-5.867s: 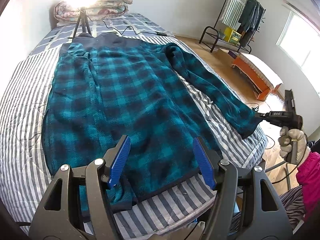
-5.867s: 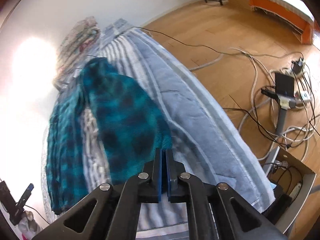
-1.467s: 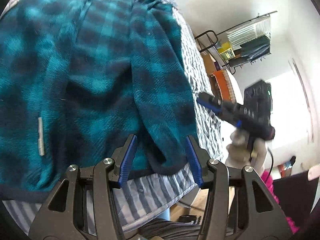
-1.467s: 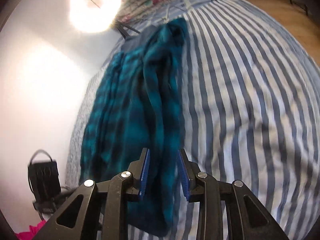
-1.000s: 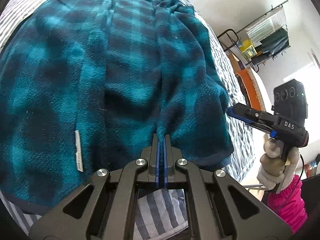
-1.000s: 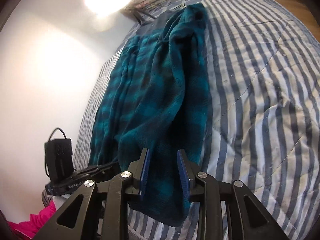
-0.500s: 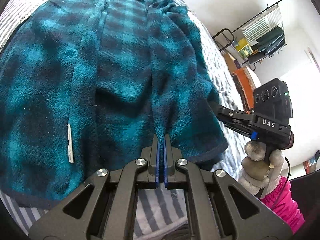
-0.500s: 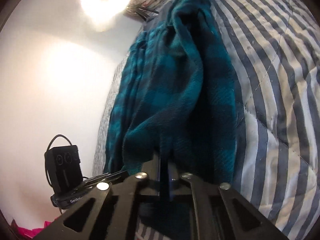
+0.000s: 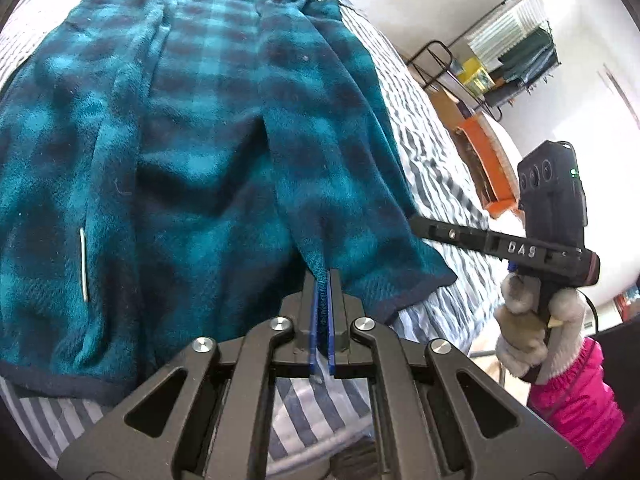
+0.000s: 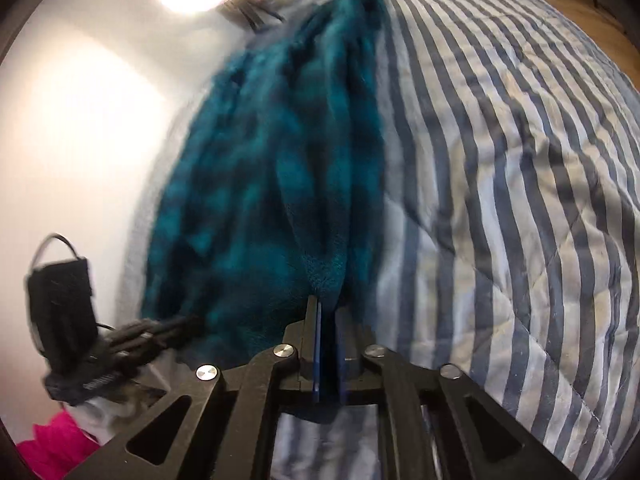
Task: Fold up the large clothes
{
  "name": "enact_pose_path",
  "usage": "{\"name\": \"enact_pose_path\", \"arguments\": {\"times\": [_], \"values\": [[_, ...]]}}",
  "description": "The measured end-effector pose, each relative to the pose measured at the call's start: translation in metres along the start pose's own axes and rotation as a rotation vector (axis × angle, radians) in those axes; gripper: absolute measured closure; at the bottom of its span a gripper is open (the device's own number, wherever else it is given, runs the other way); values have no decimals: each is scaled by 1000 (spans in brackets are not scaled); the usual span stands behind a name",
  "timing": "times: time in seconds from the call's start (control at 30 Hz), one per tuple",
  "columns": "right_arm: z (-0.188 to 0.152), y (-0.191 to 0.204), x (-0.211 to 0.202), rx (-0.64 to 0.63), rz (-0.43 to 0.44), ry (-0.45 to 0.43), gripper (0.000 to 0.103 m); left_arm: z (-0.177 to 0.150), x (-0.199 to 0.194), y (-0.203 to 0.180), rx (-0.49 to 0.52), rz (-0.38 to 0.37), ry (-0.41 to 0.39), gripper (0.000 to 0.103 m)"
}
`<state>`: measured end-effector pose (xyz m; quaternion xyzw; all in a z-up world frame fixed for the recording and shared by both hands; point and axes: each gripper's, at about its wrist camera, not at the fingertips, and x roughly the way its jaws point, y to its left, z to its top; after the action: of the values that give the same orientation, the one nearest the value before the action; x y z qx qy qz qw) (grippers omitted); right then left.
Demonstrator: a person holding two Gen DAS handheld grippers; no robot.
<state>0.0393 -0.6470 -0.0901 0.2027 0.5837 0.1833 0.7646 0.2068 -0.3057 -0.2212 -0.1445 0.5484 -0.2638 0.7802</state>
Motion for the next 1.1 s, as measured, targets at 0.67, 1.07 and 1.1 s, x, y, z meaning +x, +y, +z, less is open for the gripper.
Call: {"name": "enact_pose_path", "arguments": {"times": [0.67,1.07,1.1], "values": [[56,20,-39,-130,16,-214,86,0,6,-41,100,-25,-67,102],[140,4,53,-108,-142,-148,90,-3,27,-17,93,8,-41,102],[140,-1,57,-91,-138,-142,91,-5,30,-14,88,11,-38,102]]}}
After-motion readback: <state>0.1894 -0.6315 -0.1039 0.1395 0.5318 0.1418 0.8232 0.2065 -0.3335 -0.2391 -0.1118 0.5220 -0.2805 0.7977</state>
